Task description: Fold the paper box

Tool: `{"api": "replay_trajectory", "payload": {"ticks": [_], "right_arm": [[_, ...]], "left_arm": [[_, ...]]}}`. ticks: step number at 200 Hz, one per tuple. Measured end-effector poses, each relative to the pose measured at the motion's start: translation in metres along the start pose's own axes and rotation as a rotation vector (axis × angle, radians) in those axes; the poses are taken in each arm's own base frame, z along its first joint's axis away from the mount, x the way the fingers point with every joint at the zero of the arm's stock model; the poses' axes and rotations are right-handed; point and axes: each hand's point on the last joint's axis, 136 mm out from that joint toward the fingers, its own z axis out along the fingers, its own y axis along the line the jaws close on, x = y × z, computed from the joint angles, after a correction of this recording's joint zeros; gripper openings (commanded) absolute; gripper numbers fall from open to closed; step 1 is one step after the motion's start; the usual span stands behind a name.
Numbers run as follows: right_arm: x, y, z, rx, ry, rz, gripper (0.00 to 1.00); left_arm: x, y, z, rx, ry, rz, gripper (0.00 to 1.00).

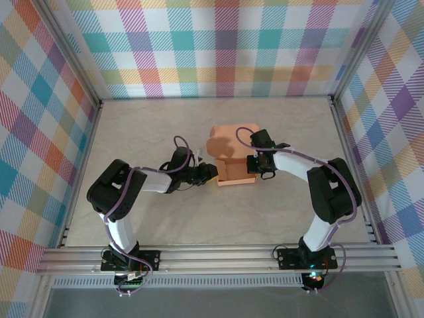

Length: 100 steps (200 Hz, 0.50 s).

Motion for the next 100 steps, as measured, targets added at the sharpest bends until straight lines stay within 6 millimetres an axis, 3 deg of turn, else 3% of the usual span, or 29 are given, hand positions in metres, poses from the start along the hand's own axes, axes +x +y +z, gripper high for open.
{"api": "replay_trajectory", "payload": {"ticks": [100], "right_arm": [[0.0015, 0.0012, -0.0006, 0.034, 0.005, -0.020, 0.00]], "left_arm": [[0.0043, 0.0059, 0.0028, -0.179, 0.027, 0.079, 0.24]]}}
